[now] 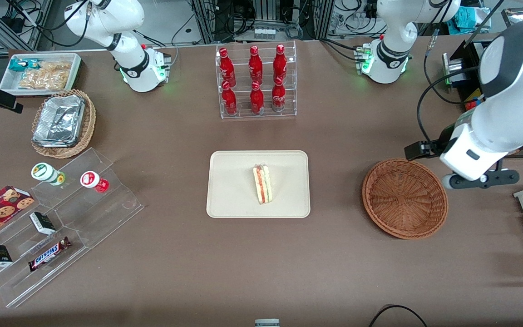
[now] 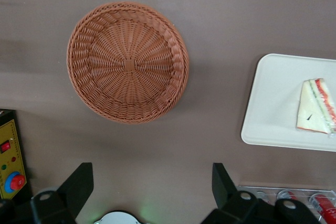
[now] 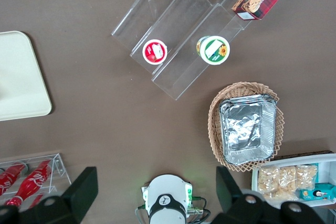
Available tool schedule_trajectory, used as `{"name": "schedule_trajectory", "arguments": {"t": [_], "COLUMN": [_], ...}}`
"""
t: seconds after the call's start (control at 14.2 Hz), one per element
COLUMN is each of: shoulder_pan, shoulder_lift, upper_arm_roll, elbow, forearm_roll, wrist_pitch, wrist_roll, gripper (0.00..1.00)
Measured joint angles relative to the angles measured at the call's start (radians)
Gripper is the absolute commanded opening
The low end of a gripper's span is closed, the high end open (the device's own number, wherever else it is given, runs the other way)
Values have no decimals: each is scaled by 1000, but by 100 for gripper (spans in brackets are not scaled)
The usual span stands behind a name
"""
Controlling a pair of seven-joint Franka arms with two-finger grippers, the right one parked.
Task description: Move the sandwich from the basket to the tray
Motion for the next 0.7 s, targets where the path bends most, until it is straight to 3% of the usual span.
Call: {"name": "schedule_trajectory", "arguments": {"t": [0.21,0.49,0.7], "shoulder_pan": [-3,-5,4], "shoulder_lift": [-6,-16,-44], "upper_arm_roll": [-8,-14,-9], "elbow": [2,3,-13], "forearm_roll": [-1,-1,0], "wrist_pitch": [-3,-185,-194], "wrist_roll": [-3,-9,-14], "gripper": [100,100,100]}}
